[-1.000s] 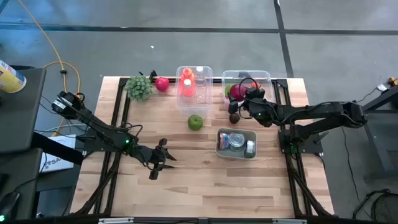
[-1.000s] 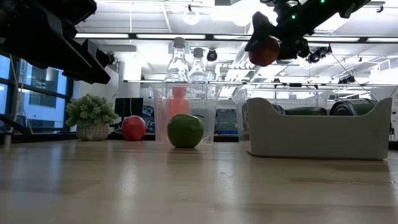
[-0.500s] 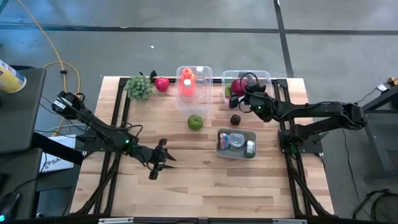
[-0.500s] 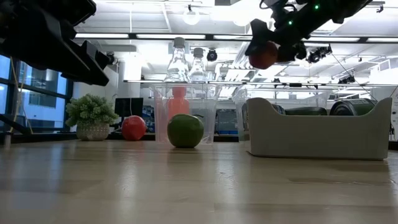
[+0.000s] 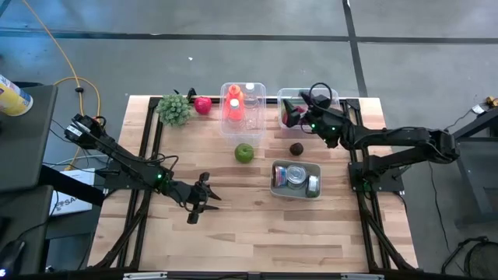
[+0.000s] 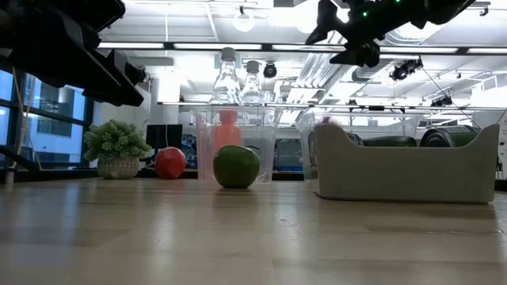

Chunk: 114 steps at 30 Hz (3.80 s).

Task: Pick & Place Food Item
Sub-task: Put the green apple into the right transparent bin

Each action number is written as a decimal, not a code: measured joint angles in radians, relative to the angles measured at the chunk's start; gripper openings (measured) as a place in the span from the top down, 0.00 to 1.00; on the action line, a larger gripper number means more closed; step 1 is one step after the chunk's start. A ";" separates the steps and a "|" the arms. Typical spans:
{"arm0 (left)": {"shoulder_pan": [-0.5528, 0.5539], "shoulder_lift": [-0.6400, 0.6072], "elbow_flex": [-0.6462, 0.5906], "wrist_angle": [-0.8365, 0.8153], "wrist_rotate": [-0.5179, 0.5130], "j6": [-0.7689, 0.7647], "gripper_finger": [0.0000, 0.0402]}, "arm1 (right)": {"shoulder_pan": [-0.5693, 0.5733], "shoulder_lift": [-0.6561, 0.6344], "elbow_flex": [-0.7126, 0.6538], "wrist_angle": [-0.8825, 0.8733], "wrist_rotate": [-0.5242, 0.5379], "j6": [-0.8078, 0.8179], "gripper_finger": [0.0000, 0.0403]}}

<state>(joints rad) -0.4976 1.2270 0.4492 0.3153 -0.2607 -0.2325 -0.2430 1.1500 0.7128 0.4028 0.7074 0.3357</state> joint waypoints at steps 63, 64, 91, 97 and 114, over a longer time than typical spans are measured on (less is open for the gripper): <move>0.081 0.000 0.000 0.087 -0.022 0.170 0.63 | 0.544 0.183 0.001 -0.180 -0.188 -0.120 0.04; 0.088 0.000 0.000 0.078 -0.019 0.175 0.63 | 0.544 0.183 0.001 -0.176 -0.187 -0.120 0.04; 0.110 0.000 0.000 0.055 -0.071 0.181 0.14 | 0.544 0.182 0.001 -0.157 -0.194 -0.119 0.05; 0.115 0.000 0.000 0.100 -0.068 0.265 0.14 | 0.544 0.182 0.001 -0.159 -0.220 -0.059 0.05; 0.068 0.000 0.000 0.094 -0.313 0.298 0.14 | 0.546 0.182 0.001 -0.146 -0.494 -0.040 0.05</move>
<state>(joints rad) -0.4299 1.2266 0.4492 0.4095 -0.5739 0.0652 0.3031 1.3315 0.7136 0.2564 0.2138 0.2958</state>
